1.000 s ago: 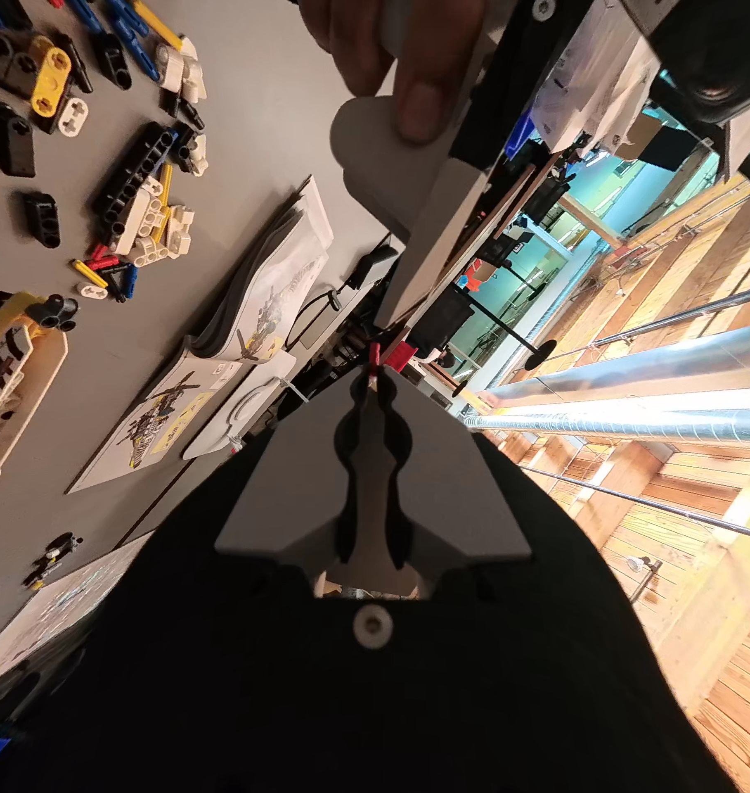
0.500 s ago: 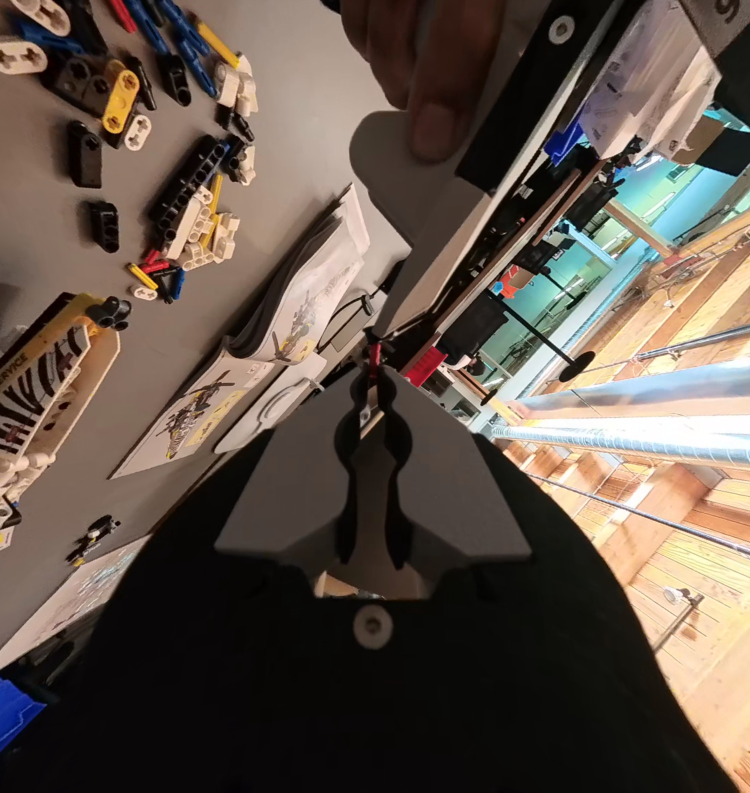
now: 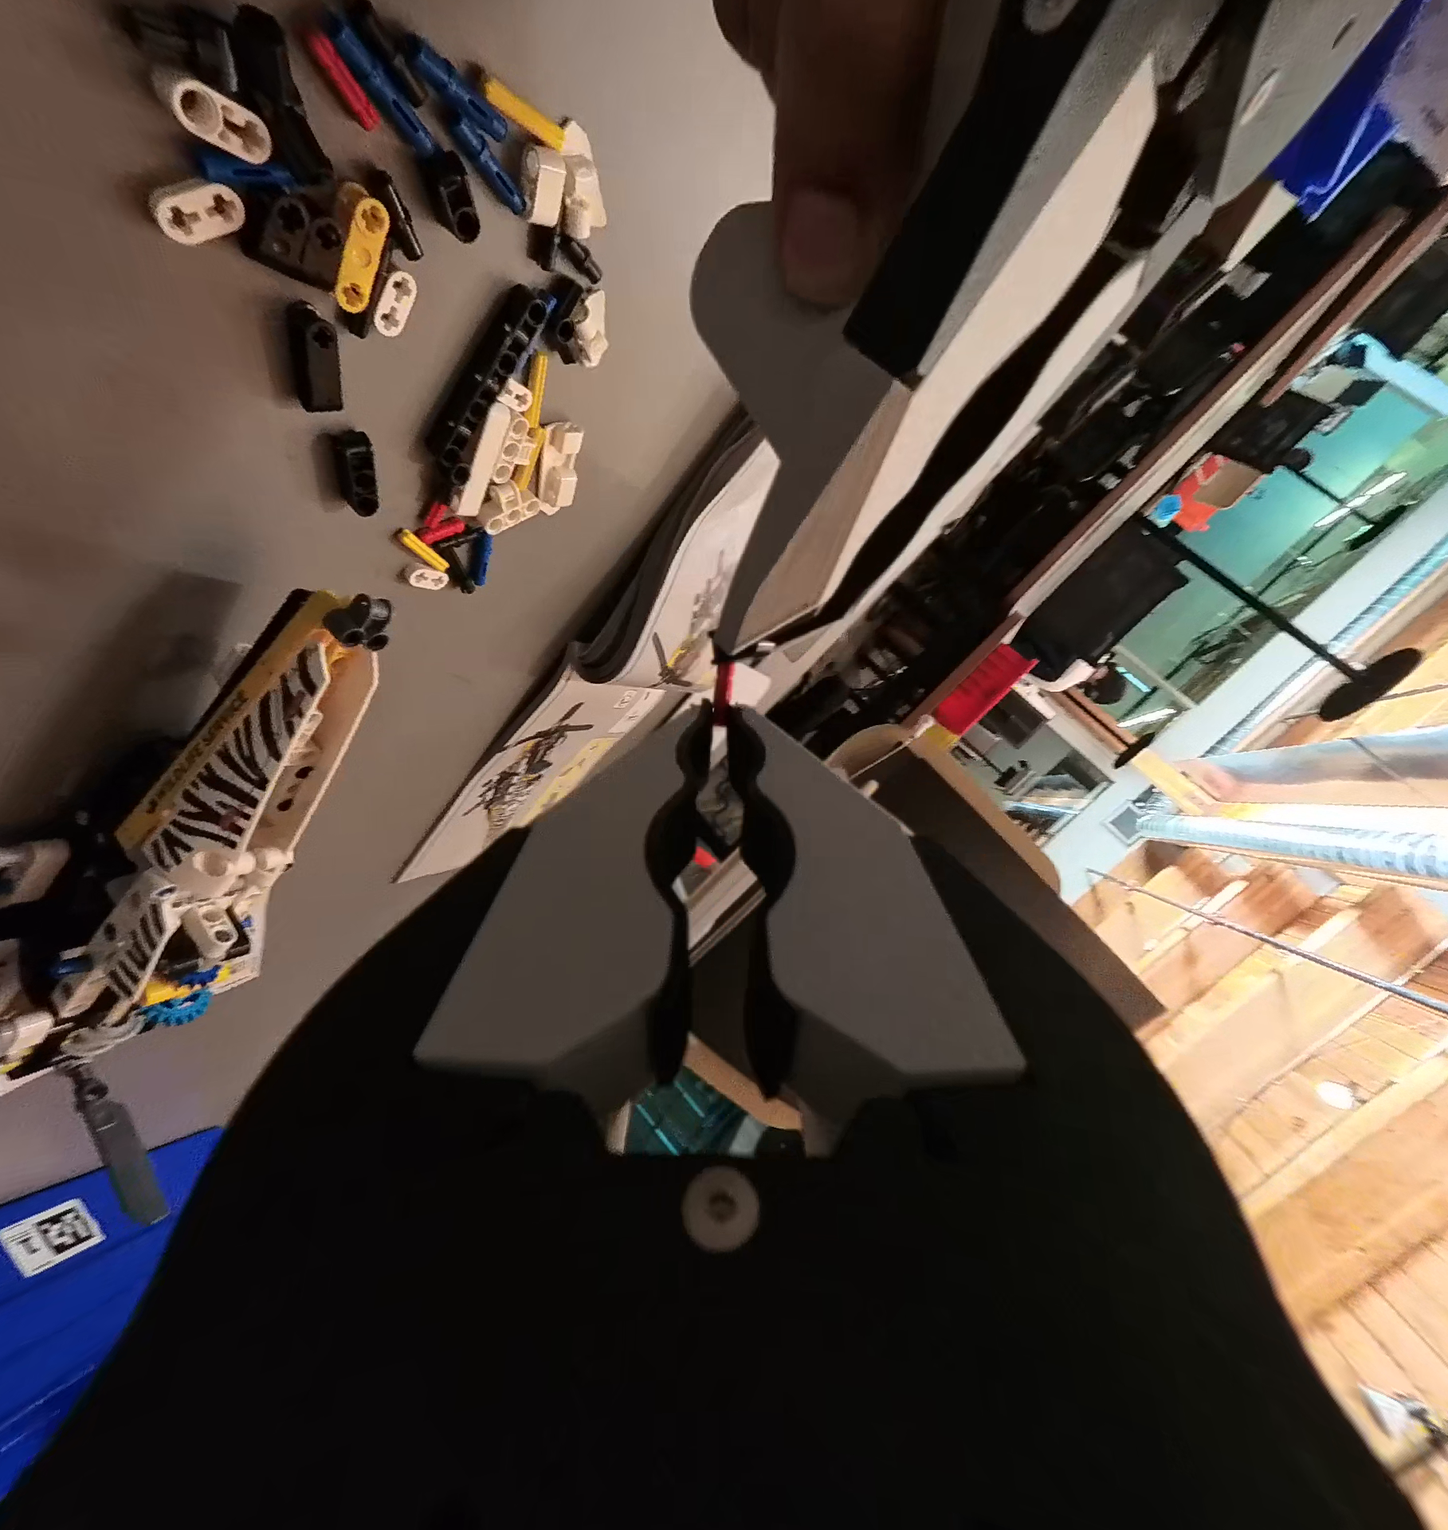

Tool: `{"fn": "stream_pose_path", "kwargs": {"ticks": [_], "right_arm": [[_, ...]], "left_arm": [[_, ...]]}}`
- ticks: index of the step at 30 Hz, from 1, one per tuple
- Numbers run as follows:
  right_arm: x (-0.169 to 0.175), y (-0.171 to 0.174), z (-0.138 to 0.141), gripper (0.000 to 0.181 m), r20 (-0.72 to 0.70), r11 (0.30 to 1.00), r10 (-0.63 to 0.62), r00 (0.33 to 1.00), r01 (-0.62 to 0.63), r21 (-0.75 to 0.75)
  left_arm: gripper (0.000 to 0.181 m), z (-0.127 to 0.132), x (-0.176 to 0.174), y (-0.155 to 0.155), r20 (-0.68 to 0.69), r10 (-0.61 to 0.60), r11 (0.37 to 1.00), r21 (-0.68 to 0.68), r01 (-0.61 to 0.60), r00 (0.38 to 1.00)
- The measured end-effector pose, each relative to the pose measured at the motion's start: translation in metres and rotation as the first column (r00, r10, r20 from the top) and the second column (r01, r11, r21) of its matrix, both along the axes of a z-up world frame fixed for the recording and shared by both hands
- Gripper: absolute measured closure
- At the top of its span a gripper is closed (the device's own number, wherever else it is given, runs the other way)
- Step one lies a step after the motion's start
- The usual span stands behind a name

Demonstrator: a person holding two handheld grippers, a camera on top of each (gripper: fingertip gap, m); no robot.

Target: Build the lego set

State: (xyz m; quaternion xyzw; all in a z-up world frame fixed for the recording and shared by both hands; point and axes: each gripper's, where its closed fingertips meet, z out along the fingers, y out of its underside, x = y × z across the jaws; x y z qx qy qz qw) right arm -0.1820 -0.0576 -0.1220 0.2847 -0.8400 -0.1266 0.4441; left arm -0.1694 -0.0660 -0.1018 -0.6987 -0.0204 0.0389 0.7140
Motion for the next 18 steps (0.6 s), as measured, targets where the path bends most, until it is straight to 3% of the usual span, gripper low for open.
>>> {"fn": "stream_pose_path", "kwargs": {"ticks": [11, 18], "right_arm": [[0.0023, 0.0045, -0.0067, 0.181, 0.132, 0.996, -0.079, 0.988, 0.082, -0.021], [0.0031, 0.0001, -0.0028, 0.181, 0.162, 0.994, -0.056, 0.985, 0.07, -0.08]], "left_arm": [[0.175, -0.0086, 0.0017, 0.0056, -0.041, 0.01, 0.998, -0.057, -0.012, 0.999], [0.175, -0.0045, 0.0005, 0.0036, -0.02, 0.009, 1.0, -0.029, -0.01, 1.0]]}}
